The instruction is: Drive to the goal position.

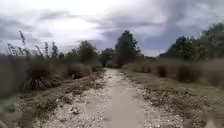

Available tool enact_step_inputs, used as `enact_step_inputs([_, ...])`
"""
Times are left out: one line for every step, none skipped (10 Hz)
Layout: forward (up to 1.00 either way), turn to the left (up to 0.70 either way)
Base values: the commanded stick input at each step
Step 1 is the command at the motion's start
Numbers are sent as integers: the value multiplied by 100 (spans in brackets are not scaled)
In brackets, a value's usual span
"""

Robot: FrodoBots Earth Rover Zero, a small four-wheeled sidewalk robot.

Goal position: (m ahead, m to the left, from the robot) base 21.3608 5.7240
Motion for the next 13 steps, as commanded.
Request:
enact_step_inputs([85,0])
enact_step_inputs([85,0])
enact_step_inputs([85,0])
enact_step_inputs([85,0])
enact_step_inputs([85,0])
enact_step_inputs([85,0])
enact_step_inputs([85,0])
enact_step_inputs([85,0])
enact_step_inputs([85,0])
enact_step_inputs([85,0])
enact_step_inputs([85,0])
enact_step_inputs([85,0])
enact_step_inputs([85,0])
